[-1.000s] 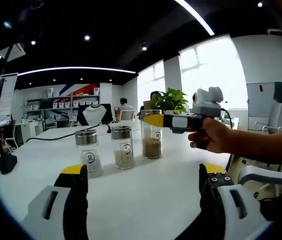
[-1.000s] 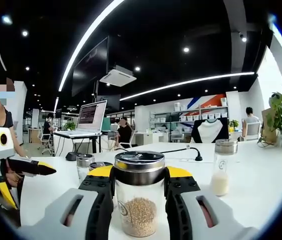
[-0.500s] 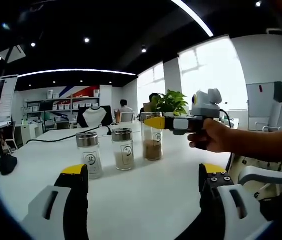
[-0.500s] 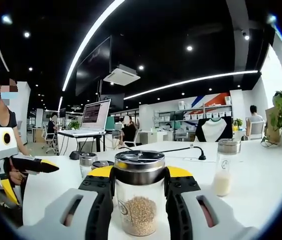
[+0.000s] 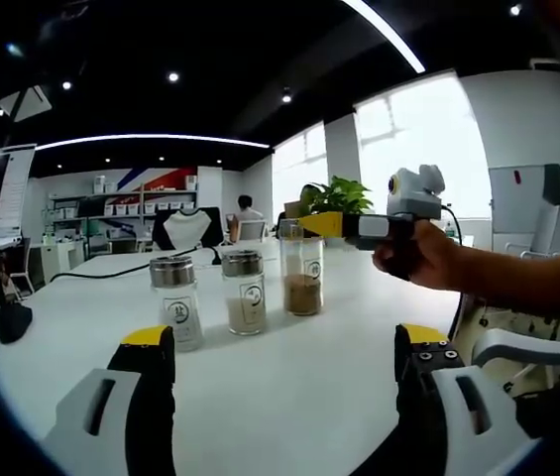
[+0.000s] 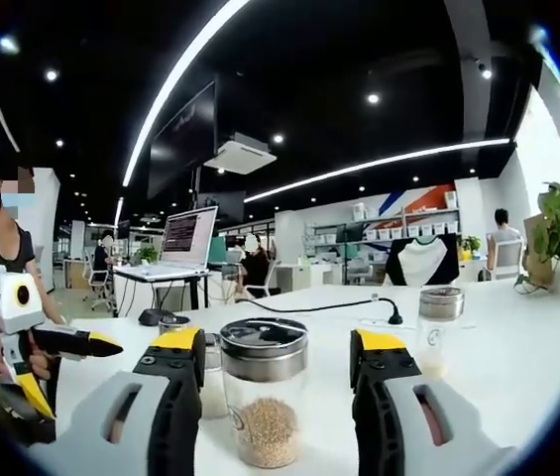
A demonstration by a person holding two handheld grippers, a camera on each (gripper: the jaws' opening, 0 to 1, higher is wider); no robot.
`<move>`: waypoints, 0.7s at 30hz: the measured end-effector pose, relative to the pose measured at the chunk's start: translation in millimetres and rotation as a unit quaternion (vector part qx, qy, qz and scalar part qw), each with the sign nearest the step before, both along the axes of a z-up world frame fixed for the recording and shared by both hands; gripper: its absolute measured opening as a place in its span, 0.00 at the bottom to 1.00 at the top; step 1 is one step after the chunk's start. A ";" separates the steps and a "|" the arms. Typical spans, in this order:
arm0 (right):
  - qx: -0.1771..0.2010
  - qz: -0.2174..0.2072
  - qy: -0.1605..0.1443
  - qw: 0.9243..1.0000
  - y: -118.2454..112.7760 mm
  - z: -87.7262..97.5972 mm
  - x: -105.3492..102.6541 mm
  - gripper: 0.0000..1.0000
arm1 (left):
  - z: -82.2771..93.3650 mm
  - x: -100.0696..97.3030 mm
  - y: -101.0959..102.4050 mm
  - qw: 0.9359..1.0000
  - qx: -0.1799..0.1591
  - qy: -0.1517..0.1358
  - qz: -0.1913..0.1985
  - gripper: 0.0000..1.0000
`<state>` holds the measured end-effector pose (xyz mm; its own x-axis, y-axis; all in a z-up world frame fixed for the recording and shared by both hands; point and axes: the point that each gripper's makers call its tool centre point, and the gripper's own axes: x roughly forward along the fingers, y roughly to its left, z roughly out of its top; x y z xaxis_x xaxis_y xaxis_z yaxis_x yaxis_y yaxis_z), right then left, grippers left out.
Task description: Rotate the seasoning bottle until the label or dispensing opening points toward the visible target arrow and the bottle remains upright within the marked orientation range
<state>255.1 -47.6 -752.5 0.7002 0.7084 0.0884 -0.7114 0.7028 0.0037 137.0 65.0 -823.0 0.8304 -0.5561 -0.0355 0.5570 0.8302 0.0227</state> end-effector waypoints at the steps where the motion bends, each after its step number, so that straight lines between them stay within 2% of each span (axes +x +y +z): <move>1: 0.005 -0.007 -0.006 1.000 -3.7 4.4 0.5 0.60 | -0.5 -0.1 -0.5 1.000 0.000 0.001 -0.001 0.97; 6: 0.017 -0.032 -0.018 0.999 -17.3 18.5 6.2 0.62 | -0.8 -1.2 -4.0 1.000 0.004 0.001 -0.006 0.99; 9: 0.015 -0.051 -0.020 0.998 -24.4 21.0 11.4 0.69 | 0.4 -1.4 -3.5 1.000 0.004 -0.001 -0.005 0.99; 16: 0.012 -0.086 -0.015 0.996 -35.9 21.1 24.6 0.79 | 0.9 -0.6 1.5 1.000 0.003 -0.001 -0.002 1.00; 18: 0.007 -0.107 0.002 0.994 -43.8 18.8 33.6 0.81 | 1.8 -0.3 3.6 1.000 0.001 -0.001 0.000 1.00; 21: 0.012 -0.122 0.001 0.992 -49.5 22.6 42.5 0.87 | 3.4 0.0 5.7 1.000 -0.003 -0.001 0.001 1.00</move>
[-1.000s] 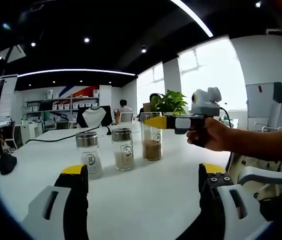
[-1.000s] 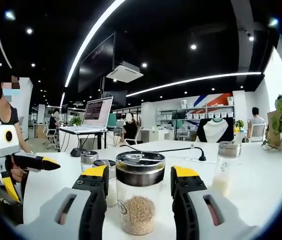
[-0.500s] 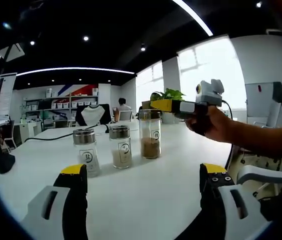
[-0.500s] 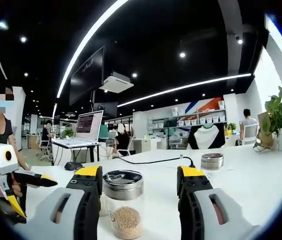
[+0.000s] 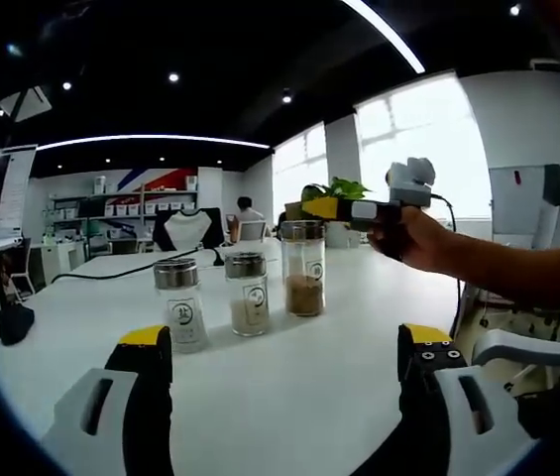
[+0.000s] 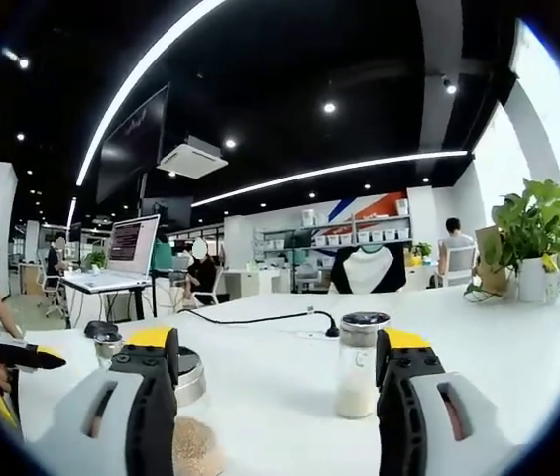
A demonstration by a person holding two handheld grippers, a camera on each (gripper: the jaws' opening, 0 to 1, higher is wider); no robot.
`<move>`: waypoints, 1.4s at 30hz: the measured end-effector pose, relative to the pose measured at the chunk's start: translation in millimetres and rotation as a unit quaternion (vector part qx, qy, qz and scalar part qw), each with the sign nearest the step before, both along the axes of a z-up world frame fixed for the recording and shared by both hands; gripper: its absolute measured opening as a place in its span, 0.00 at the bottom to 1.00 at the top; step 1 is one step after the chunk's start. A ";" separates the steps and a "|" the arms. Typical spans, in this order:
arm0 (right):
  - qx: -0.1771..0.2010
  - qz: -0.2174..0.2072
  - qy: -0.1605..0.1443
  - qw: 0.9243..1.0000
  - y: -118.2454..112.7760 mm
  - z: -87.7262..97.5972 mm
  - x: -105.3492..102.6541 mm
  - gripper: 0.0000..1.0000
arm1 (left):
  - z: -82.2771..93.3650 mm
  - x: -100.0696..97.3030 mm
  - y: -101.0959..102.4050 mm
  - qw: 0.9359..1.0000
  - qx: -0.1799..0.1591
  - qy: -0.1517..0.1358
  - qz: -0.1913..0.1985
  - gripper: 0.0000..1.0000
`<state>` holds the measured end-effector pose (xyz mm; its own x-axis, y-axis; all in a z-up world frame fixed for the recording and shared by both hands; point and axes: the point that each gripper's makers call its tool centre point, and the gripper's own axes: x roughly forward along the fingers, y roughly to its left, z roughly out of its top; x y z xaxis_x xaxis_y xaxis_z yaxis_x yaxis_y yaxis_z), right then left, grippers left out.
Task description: Rotate the seasoning bottle until the label or dispensing opening points toward the visible target arrow and the bottle remains upright within the marked orientation range
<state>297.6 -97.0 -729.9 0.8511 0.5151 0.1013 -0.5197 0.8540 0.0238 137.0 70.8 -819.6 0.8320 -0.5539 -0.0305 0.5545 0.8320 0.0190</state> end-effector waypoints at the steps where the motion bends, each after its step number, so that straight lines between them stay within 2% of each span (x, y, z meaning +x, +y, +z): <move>1: -0.004 -0.012 0.004 1.000 -3.6 -0.7 5.1 0.88 | 0.2 0.2 0.5 1.000 -0.001 0.000 0.001 1.00; 7: -0.044 -0.046 0.009 0.998 -16.7 -6.9 25.4 0.91 | 5.2 0.4 2.5 1.000 -0.015 -0.007 0.003 1.00; 14: -0.053 -0.064 0.021 0.996 -28.9 -12.9 46.2 0.90 | 2.0 1.9 3.9 1.000 -0.018 -0.001 0.002 1.00; 17: -0.060 -0.069 0.023 0.996 -31.5 -15.6 55.5 0.85 | 2.0 2.1 4.9 1.000 -0.018 -0.001 0.003 1.00; 19: -0.069 -0.072 0.022 0.995 -32.2 -16.9 60.6 0.77 | 1.9 3.0 7.1 1.000 -0.017 0.000 0.005 1.00; 22: -0.079 -0.080 0.022 0.993 -33.8 -18.6 69.8 0.74 | 4.2 3.9 11.4 1.000 -0.019 -0.002 0.009 1.00; 27: -0.076 -0.089 0.034 0.993 -35.0 -25.5 83.0 0.66 | 1.9 5.4 12.4 1.000 -0.018 0.001 0.009 1.00; 35: -0.070 -0.105 0.060 0.990 -40.9 -42.9 105.6 0.62 | -0.9 6.2 11.7 1.000 -0.016 0.005 0.005 0.99; 39: -0.060 -0.112 0.054 0.990 -46.1 -43.2 111.0 0.54 | -5.3 8.0 13.0 1.000 -0.016 0.012 0.006 0.99; 42: -0.037 -0.106 0.050 0.992 -44.9 -40.1 113.9 0.53 | -6.1 8.5 12.2 1.000 -0.015 0.013 0.003 0.99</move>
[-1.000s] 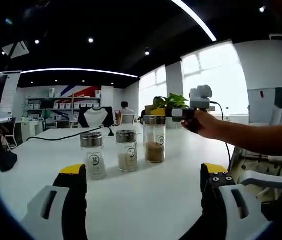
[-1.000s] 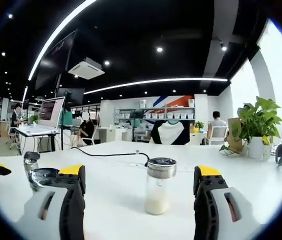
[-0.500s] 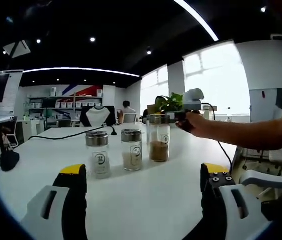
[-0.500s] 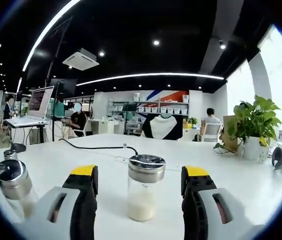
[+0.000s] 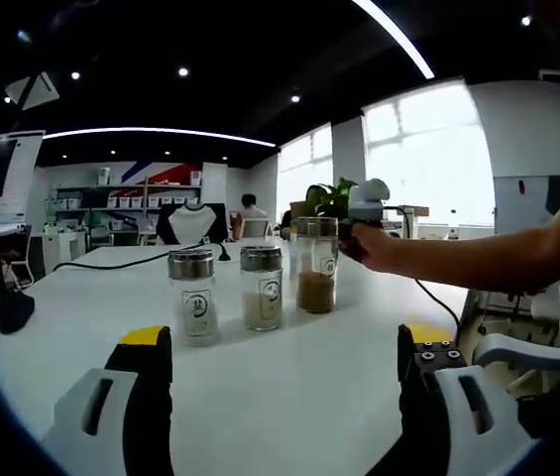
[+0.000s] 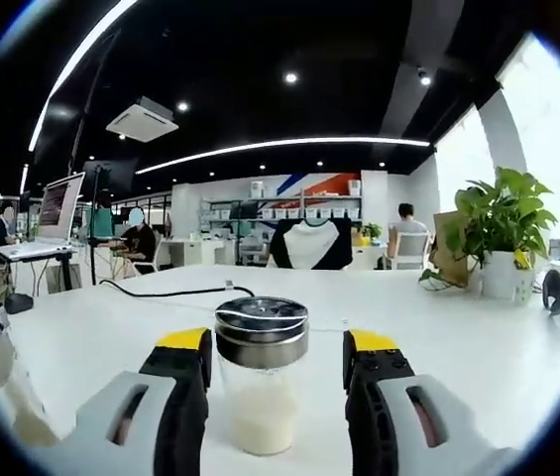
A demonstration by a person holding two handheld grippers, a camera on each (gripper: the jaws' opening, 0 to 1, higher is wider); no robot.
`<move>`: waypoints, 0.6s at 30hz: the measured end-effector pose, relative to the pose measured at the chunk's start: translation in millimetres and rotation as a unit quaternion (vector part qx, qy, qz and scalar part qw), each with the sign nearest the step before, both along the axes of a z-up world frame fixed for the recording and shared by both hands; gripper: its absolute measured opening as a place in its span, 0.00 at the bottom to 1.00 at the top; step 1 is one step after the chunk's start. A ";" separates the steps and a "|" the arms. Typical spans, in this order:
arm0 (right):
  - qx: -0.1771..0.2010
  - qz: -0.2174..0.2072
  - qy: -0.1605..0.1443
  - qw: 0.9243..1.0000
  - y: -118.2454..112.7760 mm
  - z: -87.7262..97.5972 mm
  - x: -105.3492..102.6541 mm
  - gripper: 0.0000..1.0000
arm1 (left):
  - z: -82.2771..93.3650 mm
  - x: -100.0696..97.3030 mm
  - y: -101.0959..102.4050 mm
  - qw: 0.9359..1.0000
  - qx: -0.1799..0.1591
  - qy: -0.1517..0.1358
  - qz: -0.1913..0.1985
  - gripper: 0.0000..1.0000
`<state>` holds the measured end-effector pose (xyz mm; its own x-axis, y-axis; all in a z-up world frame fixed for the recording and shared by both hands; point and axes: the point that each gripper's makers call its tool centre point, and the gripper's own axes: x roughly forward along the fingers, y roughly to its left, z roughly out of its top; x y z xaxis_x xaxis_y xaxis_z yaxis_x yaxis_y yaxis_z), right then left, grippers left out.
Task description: Rotate the seasoning bottle until the label or dispensing opening points toward the visible target arrow and the bottle remains upright within the marked orientation range
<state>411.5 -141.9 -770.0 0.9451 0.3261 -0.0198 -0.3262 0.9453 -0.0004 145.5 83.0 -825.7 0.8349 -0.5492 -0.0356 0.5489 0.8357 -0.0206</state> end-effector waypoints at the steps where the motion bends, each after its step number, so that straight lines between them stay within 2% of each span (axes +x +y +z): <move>1: 0.001 0.001 -0.001 1.000 1.2 0.0 0.0 0.52 | 0.1 0.4 -0.1 1.000 0.000 0.001 0.000 0.99; 5: -0.022 0.007 -0.025 0.999 8.5 2.4 -1.7 0.41 | -0.4 2.5 0.5 1.000 0.000 0.001 0.002 0.99; 9: -0.021 0.004 -0.023 0.999 11.5 1.0 1.5 0.38 | -2.5 3.7 -1.6 1.000 -0.009 0.006 0.000 0.99; 18: -0.008 0.004 -0.021 1.000 9.4 1.2 2.1 0.37 | -4.5 3.4 -7.1 1.000 -0.004 0.008 -0.005 0.99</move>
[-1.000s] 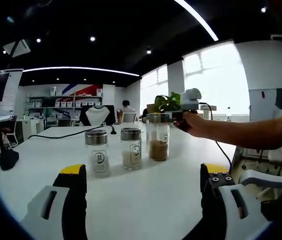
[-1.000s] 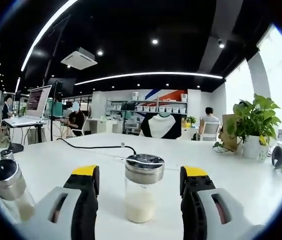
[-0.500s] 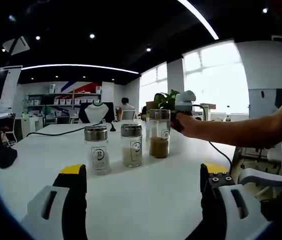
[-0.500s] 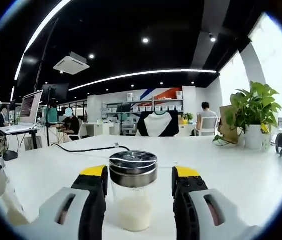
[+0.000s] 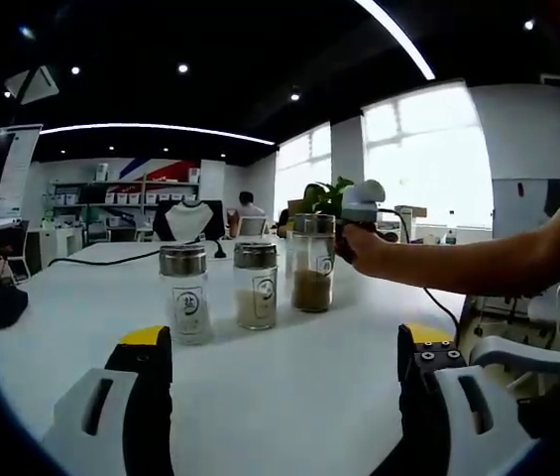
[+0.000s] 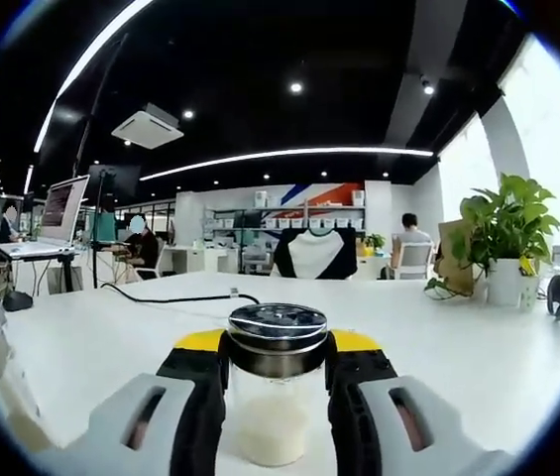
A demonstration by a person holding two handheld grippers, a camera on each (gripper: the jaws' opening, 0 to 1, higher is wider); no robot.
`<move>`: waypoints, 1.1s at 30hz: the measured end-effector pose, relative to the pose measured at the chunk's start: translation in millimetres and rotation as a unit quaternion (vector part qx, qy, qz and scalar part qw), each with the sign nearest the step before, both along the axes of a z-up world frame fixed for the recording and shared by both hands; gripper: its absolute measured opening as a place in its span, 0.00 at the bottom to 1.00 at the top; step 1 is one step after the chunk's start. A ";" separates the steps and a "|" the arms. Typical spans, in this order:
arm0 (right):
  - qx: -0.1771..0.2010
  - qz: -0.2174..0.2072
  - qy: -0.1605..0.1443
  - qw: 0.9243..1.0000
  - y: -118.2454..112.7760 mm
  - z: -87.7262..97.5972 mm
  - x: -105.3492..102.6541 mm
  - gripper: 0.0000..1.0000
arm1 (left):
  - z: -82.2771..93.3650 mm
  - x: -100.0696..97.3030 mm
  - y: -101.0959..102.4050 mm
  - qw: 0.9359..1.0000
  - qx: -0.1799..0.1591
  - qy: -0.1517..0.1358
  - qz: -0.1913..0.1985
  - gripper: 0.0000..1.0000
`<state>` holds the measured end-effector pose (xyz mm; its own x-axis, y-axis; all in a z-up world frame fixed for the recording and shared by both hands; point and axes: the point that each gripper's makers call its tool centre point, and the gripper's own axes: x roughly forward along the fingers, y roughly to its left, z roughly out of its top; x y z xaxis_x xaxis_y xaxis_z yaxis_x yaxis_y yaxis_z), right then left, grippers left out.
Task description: Rotate the seasoning bottle until the label or dispensing opening points toward the visible target arrow and the bottle remains upright within the marked orientation range
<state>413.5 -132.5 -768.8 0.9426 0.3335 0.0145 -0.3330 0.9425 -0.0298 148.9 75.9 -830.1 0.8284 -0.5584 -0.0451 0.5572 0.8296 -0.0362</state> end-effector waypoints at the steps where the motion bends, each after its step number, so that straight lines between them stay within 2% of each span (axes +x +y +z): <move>1: 0.002 0.002 0.001 1.000 -0.4 0.0 -0.7 0.36 | -0.3 0.0 0.2 1.000 0.000 0.001 0.000 0.99; 4: 0.000 0.008 -0.001 1.000 -0.3 -0.1 -3.6 0.36 | 1.0 0.0 0.9 1.000 -0.002 -0.002 0.001 0.99; 7: 0.020 0.006 0.005 1.000 -5.8 1.0 -7.1 0.36 | 2.5 -0.4 0.6 1.000 -0.002 -0.004 -0.001 0.99; 14: 0.025 0.008 -0.009 1.000 -10.3 9.2 -22.0 0.36 | 5.2 -2.1 -1.6 1.000 -0.002 -0.008 -0.005 0.99; 18: 0.024 0.020 -0.023 0.999 -8.3 20.4 -38.4 0.36 | 4.0 -2.3 -4.0 1.000 0.001 -0.007 -0.008 0.99; 23: -0.004 0.030 -0.043 0.999 -5.1 28.0 -55.8 0.36 | 4.3 -3.9 -7.8 1.000 0.000 -0.007 -0.011 0.99; 33: 0.002 0.045 -0.051 0.998 -5.3 36.5 -93.8 0.35 | 7.4 -6.8 -10.6 1.000 0.001 -0.011 -0.014 0.99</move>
<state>319.8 -137.7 -732.3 0.9022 0.4168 0.1108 -0.4119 0.9089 -0.0647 142.1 65.3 -822.7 0.8127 -0.5820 -0.0292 0.5816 0.8132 -0.0220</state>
